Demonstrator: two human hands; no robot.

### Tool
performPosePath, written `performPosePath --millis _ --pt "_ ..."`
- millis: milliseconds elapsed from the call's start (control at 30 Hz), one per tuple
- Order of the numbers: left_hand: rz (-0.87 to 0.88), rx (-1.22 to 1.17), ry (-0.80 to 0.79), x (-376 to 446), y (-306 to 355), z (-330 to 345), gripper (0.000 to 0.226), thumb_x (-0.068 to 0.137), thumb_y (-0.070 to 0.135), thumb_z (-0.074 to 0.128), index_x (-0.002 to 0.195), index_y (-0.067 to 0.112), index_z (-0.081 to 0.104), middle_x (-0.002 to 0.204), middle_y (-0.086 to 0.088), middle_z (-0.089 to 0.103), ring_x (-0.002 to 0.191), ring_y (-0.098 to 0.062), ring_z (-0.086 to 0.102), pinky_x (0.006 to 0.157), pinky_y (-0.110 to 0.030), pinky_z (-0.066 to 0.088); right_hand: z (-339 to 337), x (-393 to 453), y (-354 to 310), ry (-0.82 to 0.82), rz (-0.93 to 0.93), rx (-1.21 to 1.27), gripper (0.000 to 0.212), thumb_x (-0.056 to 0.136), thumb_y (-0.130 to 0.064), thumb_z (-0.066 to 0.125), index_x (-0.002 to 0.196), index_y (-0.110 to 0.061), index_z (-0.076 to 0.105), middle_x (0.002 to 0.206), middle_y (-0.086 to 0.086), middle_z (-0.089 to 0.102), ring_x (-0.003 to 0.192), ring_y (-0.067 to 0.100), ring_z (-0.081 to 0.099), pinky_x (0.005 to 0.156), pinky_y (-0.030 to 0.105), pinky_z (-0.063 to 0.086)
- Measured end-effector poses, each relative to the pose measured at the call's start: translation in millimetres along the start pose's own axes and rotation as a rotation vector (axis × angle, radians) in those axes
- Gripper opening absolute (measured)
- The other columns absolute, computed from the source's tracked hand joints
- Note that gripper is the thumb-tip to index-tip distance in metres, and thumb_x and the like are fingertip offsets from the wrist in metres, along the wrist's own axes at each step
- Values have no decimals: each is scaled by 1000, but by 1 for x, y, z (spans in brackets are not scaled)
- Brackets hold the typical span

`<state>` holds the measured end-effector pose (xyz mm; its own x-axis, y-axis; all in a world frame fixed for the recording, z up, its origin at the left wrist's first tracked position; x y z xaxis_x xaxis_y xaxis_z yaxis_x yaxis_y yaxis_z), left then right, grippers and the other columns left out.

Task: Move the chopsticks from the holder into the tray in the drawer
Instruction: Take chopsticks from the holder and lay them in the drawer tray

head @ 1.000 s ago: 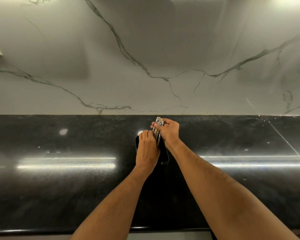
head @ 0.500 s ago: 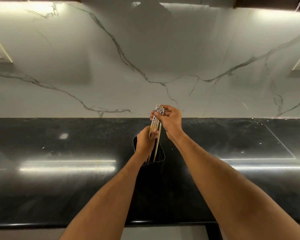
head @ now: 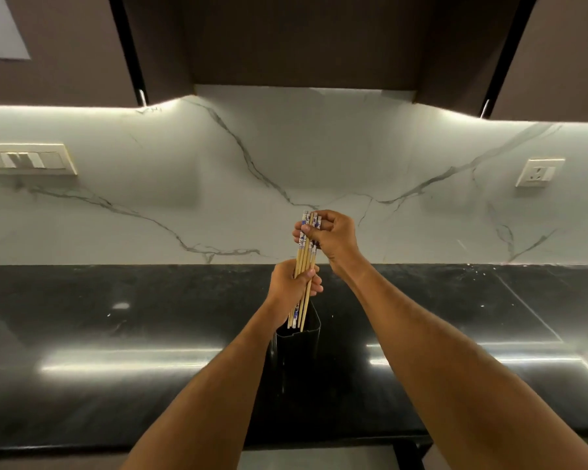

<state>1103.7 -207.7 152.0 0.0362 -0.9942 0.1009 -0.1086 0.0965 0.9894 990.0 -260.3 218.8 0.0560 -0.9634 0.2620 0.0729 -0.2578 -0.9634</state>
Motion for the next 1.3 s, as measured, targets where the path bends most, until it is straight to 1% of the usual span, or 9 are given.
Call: performPosePath --millis 167,333,533,700,767,867,1033,1200,1300 --pt "5 25 0 -27 14 -10 16 102 7 54 106 5 70 87 -13 77 80 -22 77 80 -37 64 1 -16 -25 23 19 -125 7 91 -6 74 95 -2 71 85 15 79 80 29 78 80 50 64" --pt "4 10 -36 -48 16 -18 15 102 9 55 104 9 70 85 -10 77 79 -19 77 76 -31 64 5 -29 -41 20 25 -241 14 87 -15 80 79 -9 71 73 9 76 71 25 77 73 44 65" --pt "-13 -9 -61 -64 16 -27 15 102 10 55 102 11 70 84 -8 76 78 -19 77 71 -26 62 12 -41 -56 37 -28 -221 17 92 -13 73 79 -8 64 76 9 66 74 20 68 77 44 62" --pt "-21 -17 -61 -73 13 -36 14 101 10 58 103 10 71 87 -11 77 80 -20 77 78 -32 64 14 -43 -85 144 -105 -162 14 93 -12 69 81 -15 65 70 -9 61 68 0 60 62 21 51" --pt "-28 -20 -51 -74 13 -39 13 101 10 58 104 8 71 89 -13 77 81 -22 77 79 -34 64 12 -44 -99 178 -148 -119 16 93 -11 68 79 -16 64 72 -5 59 64 6 55 54 19 46" --pt "-56 -30 -18 -75 12 -46 15 102 8 56 104 6 70 90 -16 76 82 -23 77 79 -35 64 5 -44 -122 226 -264 -56 10 96 -8 65 86 -9 62 73 8 54 58 16 48 47 27 44" --pt "-126 -216 103 -74 14 -52 14 102 7 55 106 4 68 92 -15 76 81 -23 78 74 -32 64 -10 -48 -143 342 -402 -48 14 97 -11 65 91 1 62 71 12 62 57 24 63 56 40 62" --pt "-180 -612 174 -60 34 -46 14 102 6 55 109 0 65 96 -21 77 88 -30 78 80 -40 64 -7 -81 -95 207 -174 37 6 91 2 70 89 3 65 78 21 73 71 35 75 71 47 65" --pt "-150 -694 249 -50 45 -40 16 102 5 55 112 -4 63 97 -23 76 90 -33 77 85 -42 62 1 -104 -53 180 -21 47 7 87 7 72 91 4 67 87 27 73 78 38 77 77 46 65"
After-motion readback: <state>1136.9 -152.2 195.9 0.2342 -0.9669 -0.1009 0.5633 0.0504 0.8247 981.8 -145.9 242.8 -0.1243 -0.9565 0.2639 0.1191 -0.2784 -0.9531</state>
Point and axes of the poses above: each hand's wrist, its own x-axis towards the middle knuckle, its own z-axis out of the palm, y = z × x, the point moved 1 cm from there along x, towards the middle knuckle
